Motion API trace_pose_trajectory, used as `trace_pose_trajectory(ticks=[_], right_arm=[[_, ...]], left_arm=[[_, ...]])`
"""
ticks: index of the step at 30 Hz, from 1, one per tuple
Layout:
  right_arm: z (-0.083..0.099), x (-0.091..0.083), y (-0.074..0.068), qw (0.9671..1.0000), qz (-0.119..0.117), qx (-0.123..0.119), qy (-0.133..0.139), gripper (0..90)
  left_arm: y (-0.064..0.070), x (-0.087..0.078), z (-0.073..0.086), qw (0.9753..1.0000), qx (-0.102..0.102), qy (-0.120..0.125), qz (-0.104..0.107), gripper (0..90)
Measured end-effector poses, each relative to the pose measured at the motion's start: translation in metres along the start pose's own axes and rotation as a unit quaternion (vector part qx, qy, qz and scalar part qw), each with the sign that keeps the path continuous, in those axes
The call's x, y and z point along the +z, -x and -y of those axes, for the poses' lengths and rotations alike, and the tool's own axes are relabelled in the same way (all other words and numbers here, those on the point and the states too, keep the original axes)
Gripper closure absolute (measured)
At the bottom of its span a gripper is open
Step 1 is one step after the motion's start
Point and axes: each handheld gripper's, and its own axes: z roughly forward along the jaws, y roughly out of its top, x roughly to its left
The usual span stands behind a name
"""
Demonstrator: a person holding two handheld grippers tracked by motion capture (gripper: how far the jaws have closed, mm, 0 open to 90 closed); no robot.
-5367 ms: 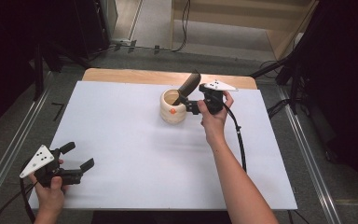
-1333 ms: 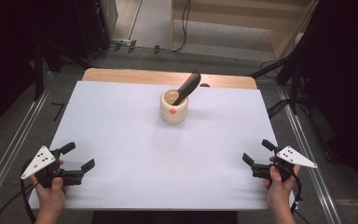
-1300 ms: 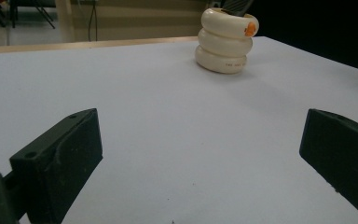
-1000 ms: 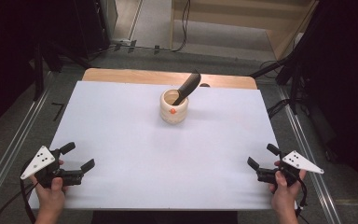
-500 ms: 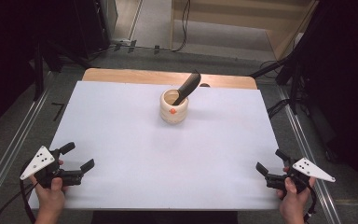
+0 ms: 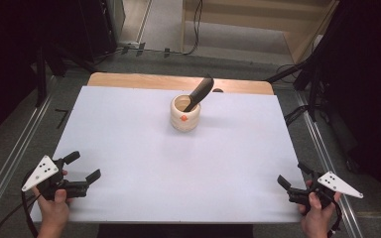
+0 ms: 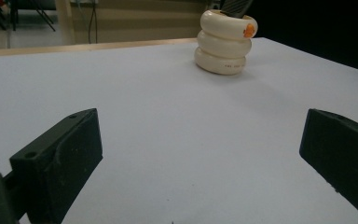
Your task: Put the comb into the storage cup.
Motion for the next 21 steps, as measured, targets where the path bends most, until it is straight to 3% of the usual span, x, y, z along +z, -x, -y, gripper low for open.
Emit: trace_pose_trajectory(ticks=[7,21], right_arm=[[0.004,0.0031,-0.0019,0.9999,0.0,-0.012,0.001,0.0],[0.0046,0.0029,0.0004,1.0,-0.003,0.0,0.006,0.0]], left_arm=[[-0.0004,-0.0016,0.0003,1.0,0.003,0.006,0.002,0.0],[-0.0031,-0.0038,0.001,0.9998,-0.011,0.016,0.0,0.0]])
